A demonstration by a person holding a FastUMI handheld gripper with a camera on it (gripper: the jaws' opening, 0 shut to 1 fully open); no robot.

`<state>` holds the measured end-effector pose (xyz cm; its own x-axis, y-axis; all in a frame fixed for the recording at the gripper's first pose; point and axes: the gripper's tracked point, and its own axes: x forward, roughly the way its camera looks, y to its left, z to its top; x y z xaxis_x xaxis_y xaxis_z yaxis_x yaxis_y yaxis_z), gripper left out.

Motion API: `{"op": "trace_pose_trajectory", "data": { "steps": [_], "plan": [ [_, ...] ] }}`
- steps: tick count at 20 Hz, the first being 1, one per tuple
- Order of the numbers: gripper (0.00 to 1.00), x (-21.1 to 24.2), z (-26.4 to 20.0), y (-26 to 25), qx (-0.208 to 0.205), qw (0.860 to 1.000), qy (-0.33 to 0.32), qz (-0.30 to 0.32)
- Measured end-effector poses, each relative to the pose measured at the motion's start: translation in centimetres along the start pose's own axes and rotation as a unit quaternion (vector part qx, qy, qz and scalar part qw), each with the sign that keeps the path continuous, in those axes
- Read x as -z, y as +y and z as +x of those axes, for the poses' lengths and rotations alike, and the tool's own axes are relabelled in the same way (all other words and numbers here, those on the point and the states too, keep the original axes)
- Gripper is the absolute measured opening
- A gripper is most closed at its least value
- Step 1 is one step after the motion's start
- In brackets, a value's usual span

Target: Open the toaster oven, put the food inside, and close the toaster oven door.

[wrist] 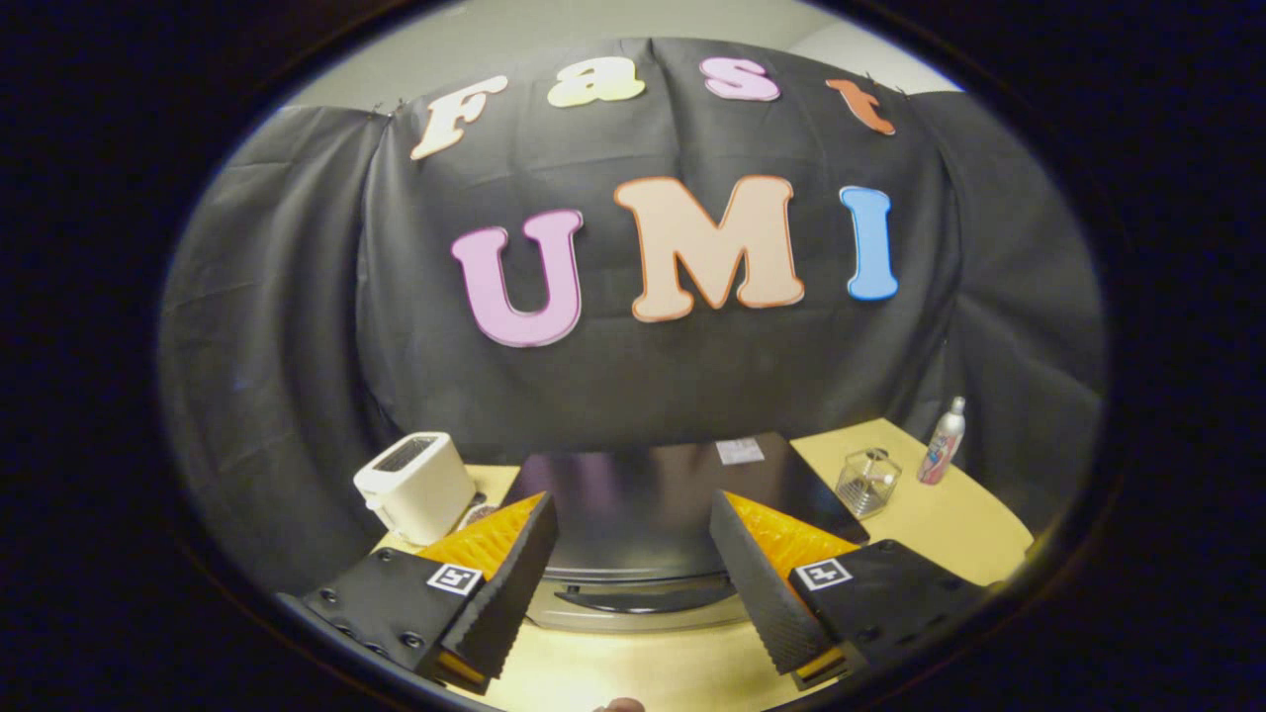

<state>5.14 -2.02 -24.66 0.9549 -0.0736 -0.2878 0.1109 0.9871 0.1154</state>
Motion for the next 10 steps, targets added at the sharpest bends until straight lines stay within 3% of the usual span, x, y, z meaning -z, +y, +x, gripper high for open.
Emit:
{"op": "trace_pose_trajectory", "data": {
  "steps": [5,10],
  "plan": [
    [0.99,4.6,1.8,-1.6,0.029,0.998,0.044,-0.019],
    [0.99,6.9,2.5,-1.9,0.031,0.997,0.071,-0.019]
  ]
}}
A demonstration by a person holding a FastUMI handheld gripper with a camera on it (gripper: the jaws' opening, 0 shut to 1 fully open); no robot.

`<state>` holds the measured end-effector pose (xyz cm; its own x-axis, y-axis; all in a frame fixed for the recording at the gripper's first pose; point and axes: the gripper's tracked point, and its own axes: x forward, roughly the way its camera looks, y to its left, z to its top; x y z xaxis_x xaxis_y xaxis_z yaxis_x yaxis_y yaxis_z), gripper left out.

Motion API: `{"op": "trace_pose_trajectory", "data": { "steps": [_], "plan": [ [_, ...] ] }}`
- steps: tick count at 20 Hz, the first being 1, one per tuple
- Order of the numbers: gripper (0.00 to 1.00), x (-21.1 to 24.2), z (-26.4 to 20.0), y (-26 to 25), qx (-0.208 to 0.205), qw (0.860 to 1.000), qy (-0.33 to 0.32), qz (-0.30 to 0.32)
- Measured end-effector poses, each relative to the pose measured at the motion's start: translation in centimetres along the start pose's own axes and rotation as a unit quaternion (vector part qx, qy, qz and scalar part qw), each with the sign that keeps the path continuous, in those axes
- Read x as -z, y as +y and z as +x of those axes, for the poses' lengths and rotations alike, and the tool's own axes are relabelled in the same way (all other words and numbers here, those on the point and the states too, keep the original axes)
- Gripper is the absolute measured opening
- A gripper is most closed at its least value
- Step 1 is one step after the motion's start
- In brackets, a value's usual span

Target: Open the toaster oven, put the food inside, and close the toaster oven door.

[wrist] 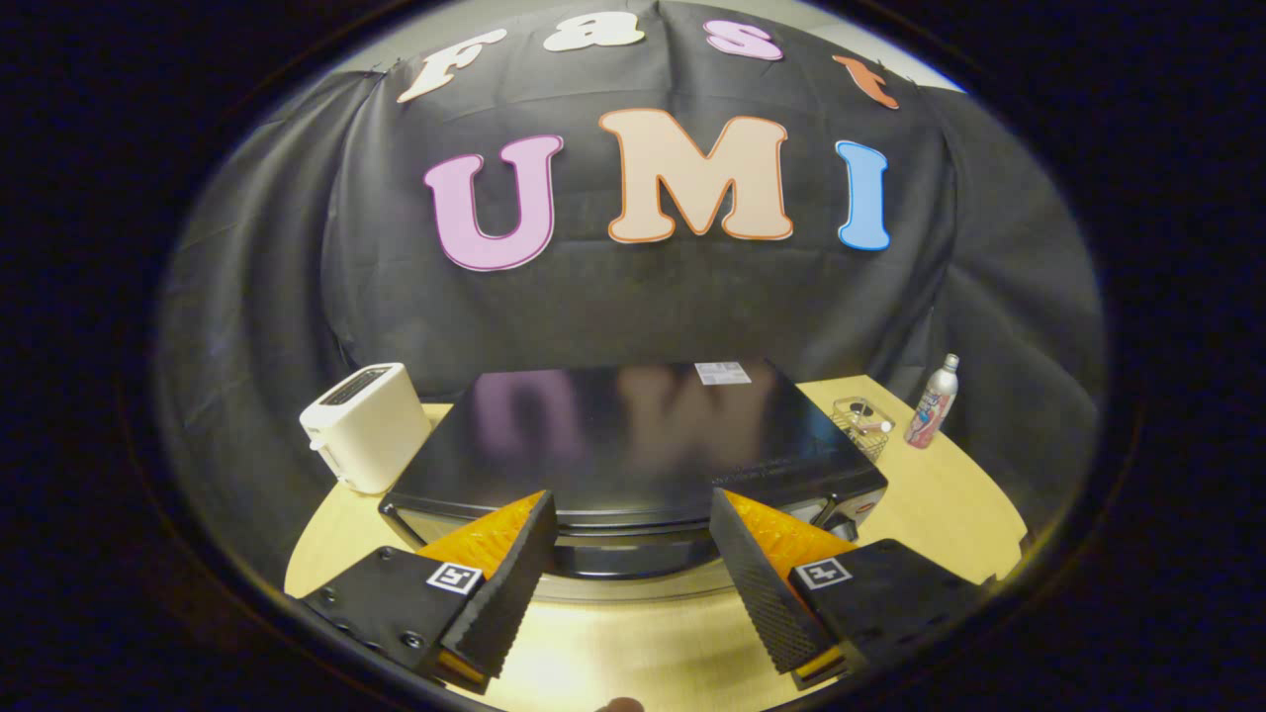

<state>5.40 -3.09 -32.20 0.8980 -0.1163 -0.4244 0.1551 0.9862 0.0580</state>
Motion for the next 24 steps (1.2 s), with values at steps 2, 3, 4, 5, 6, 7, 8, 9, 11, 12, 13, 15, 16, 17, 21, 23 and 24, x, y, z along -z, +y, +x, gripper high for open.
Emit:
{"op": "trace_pose_trajectory", "data": {
  "steps": [2,3,4,5,6,7,8,9,11,12,13,15,16,17,21,23,24],
  "plan": [
    [0.99,-0.2,0.1,-0.2,0.000,1.000,-0.004,0.015],
    [0.99,-0.4,0.1,-0.2,0.001,1.000,-0.012,0.018],
    [0.99,-0.1,0.2,-0.2,0.002,1.000,-0.003,0.015],
    [1.00,-0.1,0.1,-0.3,0.002,1.000,-0.004,0.013],
    [1.00,0.0,0.1,-0.2,0.001,1.000,0.001,0.013],
    [1.00,-0.1,0.0,-0.3,0.000,1.000,0.000,0.013],
    [1.00,0.0,-0.1,-0.3,0.000,1.000,0.003,0.012],
    [1.00,0.2,-0.2,-0.3,0.000,1.000,0.003,0.011],
    [1.00,1.0,-1.4,-0.6,0.003,1.000,0.006,0.016],
    [1.00,1.6,-2.4,-0.8,0.005,1.000,0.008,0.021],
    [1.00,2.1,-3.0,-0.9,0.007,1.000,0.011,0.025],
    [1.00,3.4,-4.4,-1.2,0.012,0.999,0.022,0.029],
    [1.00,4.2,-5.1,-1.4,0.015,0.999,0.030,0.029],
    [1.00,5.1,-5.9,-1.5,0.017,0.999,0.036,0.029],
    [1.00,8.6,-7.9,-2.0,0.021,0.998,0.058,0.030],
    [1.00,10.4,-8.7,-2.2,0.022,0.997,0.071,0.027],
    [1.00,11.0,-8.8,-2.3,0.023,0.996,0.078,0.023]
  ]
}}
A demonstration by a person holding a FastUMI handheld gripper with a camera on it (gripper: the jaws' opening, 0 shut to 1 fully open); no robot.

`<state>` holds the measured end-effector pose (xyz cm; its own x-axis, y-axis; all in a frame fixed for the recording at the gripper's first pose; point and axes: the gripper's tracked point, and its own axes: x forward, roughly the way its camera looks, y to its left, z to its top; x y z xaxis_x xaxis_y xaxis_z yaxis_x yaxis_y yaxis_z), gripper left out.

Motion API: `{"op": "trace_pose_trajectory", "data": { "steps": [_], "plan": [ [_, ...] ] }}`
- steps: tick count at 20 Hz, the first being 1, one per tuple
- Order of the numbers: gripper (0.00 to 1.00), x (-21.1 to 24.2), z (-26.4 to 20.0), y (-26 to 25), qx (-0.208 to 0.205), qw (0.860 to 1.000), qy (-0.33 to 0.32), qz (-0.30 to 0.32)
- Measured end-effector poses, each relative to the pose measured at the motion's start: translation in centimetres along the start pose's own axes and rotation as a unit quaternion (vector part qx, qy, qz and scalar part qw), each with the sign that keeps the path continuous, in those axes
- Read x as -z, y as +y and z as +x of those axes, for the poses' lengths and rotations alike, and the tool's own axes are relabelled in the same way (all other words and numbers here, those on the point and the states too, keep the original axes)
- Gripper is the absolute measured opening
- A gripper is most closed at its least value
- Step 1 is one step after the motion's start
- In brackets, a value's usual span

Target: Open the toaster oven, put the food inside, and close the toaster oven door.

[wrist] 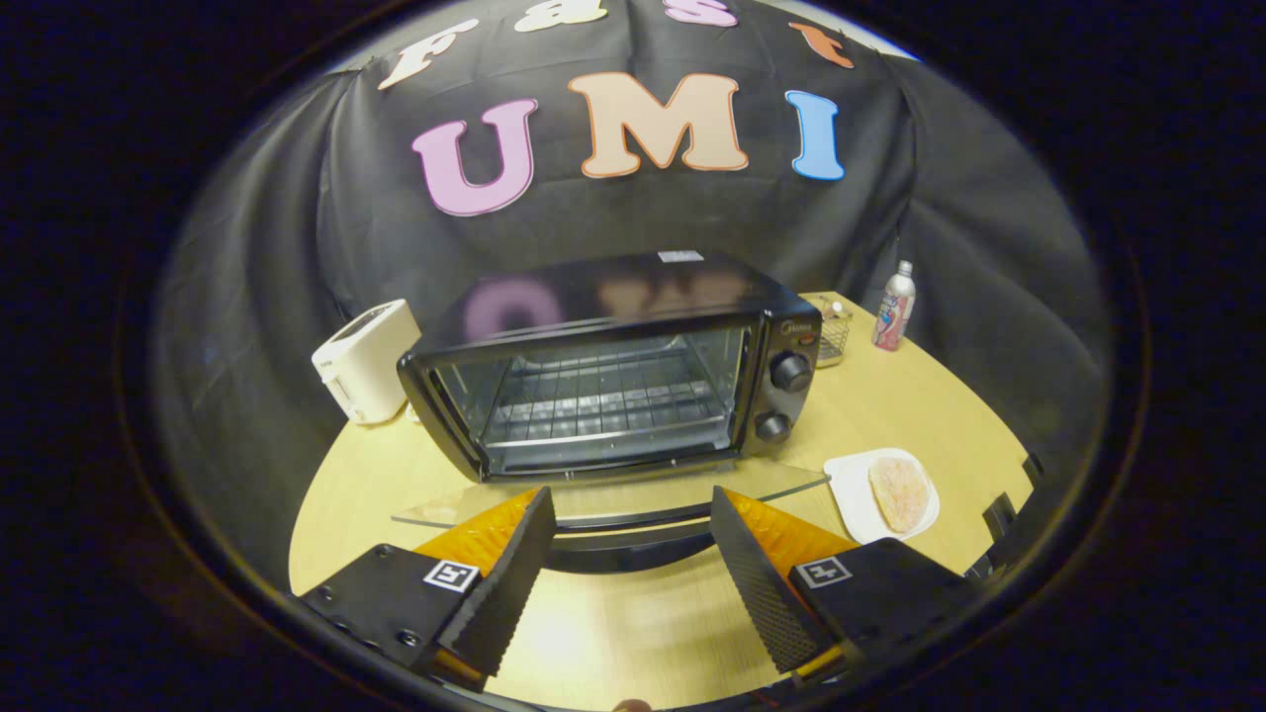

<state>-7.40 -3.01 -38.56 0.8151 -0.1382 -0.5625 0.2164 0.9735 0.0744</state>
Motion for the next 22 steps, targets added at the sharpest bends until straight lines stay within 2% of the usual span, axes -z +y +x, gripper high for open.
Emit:
{"op": "trace_pose_trajectory", "data": {
  "steps": [11,16,19,22],
  "plan": [
    [1.00,9.3,1.9,-1.8,0.020,0.995,0.094,-0.010],
    [1.00,9.0,2.1,-2.6,0.027,0.995,0.094,0.006],
    [1.00,6.4,1.9,-4.0,0.035,0.997,0.070,-0.002],
    [1.00,3.3,2.0,-6.9,0.060,0.997,0.043,0.004]
  ]
}}
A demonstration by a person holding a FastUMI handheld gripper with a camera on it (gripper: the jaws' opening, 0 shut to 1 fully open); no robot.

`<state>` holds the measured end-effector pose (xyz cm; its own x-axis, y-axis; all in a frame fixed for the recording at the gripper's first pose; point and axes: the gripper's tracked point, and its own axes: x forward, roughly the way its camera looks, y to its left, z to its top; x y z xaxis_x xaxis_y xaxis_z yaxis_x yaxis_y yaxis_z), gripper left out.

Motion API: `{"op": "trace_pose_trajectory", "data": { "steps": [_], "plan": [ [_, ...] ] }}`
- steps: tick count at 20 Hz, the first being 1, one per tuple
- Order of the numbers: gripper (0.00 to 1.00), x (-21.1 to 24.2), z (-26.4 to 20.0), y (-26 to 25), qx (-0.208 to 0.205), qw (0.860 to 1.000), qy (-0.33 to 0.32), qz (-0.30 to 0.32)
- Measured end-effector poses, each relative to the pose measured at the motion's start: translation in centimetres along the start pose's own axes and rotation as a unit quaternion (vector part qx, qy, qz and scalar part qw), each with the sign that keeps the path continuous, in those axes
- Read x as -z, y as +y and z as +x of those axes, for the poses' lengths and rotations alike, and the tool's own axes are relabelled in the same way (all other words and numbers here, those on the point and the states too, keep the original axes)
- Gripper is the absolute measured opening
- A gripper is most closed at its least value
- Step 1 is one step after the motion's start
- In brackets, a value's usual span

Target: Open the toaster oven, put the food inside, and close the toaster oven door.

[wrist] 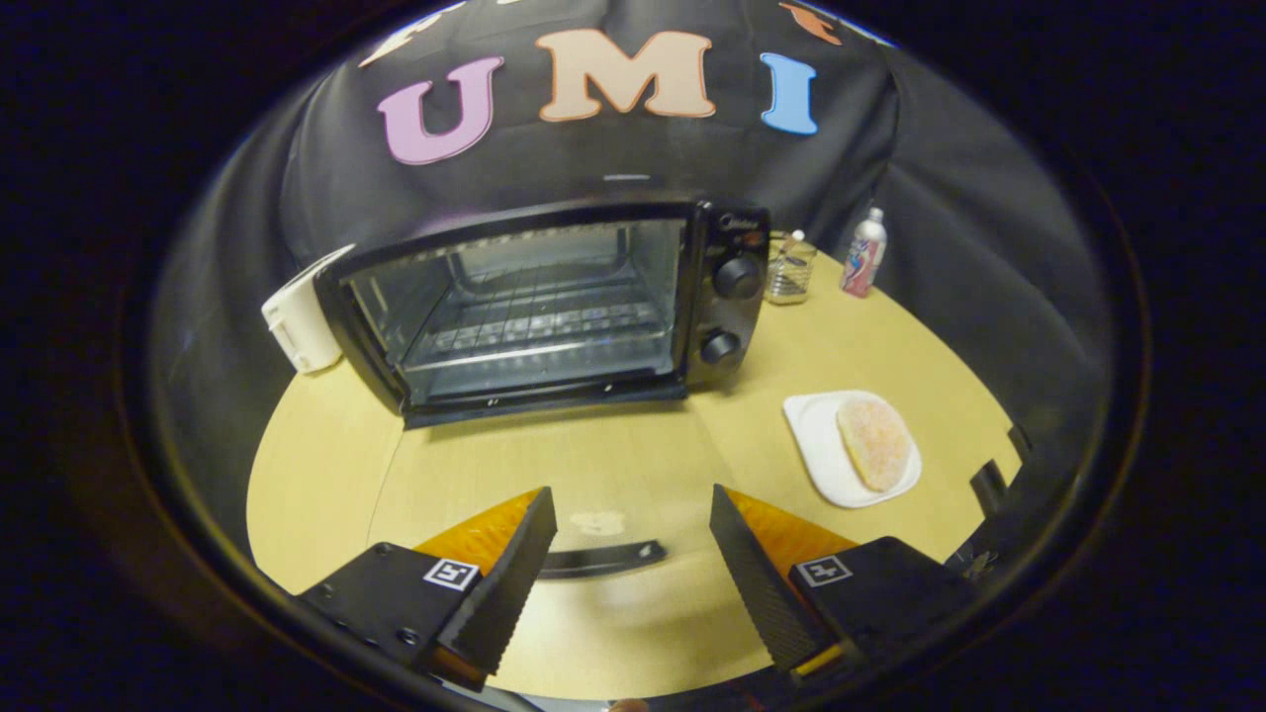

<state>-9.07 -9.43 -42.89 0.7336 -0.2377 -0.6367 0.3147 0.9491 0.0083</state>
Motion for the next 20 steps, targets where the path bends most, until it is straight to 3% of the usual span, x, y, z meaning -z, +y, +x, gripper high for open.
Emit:
{"op": "trace_pose_trajectory", "data": {
  "steps": [6,12,20],
  "plan": [
    [1.00,-3.5,3.1,-10.3,0.079,0.996,-0.015,0.032],
    [1.00,-2.9,6.5,-19.8,0.138,0.988,0.006,0.065],
    [1.00,-0.6,10.4,-22.1,0.106,0.991,0.042,0.066]
  ]
}}
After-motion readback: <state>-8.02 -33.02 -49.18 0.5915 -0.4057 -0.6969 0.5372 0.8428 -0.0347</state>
